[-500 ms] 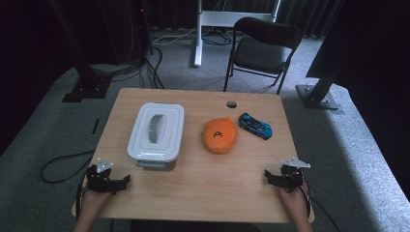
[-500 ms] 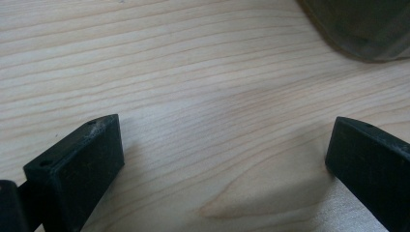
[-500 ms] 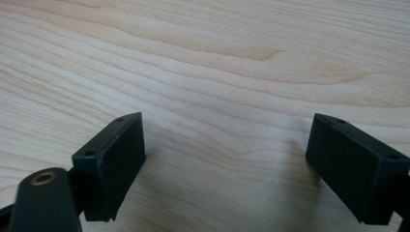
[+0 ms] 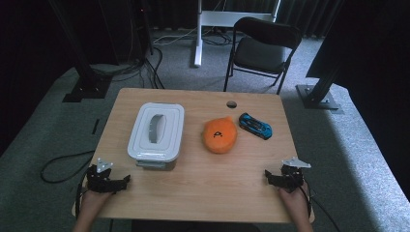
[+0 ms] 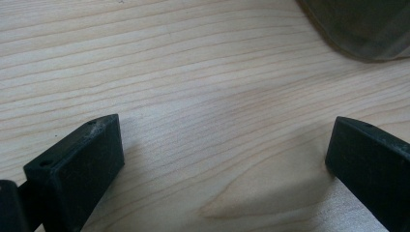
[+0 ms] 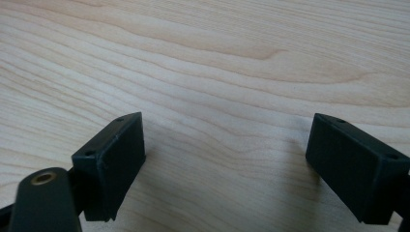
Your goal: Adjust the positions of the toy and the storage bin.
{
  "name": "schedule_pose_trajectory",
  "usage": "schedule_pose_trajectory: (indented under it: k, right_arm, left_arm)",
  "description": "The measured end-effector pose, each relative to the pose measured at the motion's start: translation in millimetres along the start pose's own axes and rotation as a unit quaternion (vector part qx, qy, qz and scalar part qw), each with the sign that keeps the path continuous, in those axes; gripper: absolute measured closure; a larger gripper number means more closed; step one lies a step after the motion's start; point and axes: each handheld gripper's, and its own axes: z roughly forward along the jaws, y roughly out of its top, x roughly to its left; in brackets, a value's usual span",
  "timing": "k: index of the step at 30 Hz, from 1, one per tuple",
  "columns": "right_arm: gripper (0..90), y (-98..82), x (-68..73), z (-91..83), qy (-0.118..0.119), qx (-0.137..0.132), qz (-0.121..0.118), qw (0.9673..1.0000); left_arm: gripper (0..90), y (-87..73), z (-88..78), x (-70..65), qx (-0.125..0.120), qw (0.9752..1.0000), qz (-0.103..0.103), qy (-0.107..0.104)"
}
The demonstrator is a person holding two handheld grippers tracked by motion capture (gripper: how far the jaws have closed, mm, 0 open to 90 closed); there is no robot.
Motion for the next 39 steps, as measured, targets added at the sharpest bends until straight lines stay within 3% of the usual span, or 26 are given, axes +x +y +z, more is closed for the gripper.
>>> schedule_pose_trajectory:
  k: [7,18,29,39]
  right_arm:
    - [13.0,0.6,1.3,-2.1,0.002,0.011,-0.003,0.9999]
    - [12.0,14.6,1.6,6.8,0.026,0.035,-0.031,0.9986]
    - [13.1,32.2,-6.8,13.3,0.026,0.014,-0.024,0.9993]
    - [13.2,57.6,-17.9,22.9,0.044,-0.002,-0.028,0.9987]
  left_arm:
    - [0.5,0.0,-0.1,0.1,0.0,1.0,0.001,0.0]
    - [0.5,0.0,0.0,0.1,0.0,1.0,0.0,0.0]
    - [0.5,0.0,0.0,0.1,0.0,1.0,0.0,0.0]
    - [0.5,0.0,0.0,0.1,0.0,1.0,0.0,0.0]
